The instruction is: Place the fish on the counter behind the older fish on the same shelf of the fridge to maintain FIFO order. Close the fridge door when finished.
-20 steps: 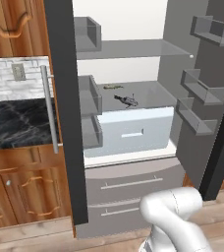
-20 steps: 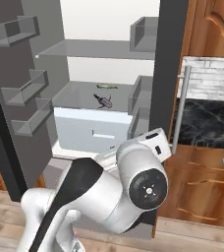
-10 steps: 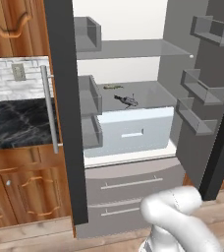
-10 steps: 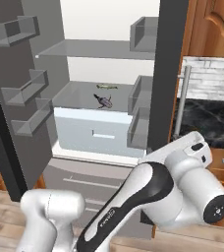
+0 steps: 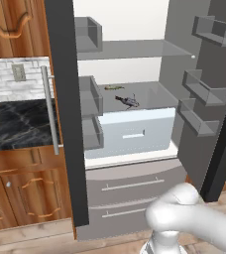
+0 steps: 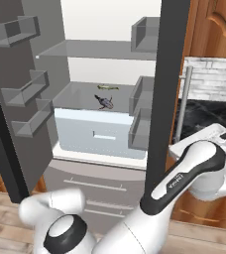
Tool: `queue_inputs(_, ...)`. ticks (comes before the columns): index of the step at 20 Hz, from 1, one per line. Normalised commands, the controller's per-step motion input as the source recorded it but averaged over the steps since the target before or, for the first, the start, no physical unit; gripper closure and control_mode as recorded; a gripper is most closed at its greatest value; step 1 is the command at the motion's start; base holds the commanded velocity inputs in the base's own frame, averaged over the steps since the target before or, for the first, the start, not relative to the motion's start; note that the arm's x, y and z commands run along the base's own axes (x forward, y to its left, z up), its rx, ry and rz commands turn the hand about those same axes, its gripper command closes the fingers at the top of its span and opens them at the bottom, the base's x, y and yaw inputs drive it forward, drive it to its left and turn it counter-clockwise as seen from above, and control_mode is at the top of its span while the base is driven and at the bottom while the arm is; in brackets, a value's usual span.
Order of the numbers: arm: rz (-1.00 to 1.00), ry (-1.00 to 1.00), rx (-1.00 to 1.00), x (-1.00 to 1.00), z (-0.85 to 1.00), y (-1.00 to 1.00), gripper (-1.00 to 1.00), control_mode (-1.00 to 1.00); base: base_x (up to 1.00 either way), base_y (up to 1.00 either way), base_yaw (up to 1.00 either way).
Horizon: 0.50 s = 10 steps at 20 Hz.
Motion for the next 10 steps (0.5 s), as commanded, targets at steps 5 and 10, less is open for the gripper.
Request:
queue_inputs(5,0.23,0.01,0.07,0.99,-0.36,-0.07,-1.00,-1.00,0.00,0.00,0.00)
queue_inputs(10,0.11,0.01,0.00,0.22,-0.28,0.31,-1.00,-1.00,0.00,0.00,0.00)
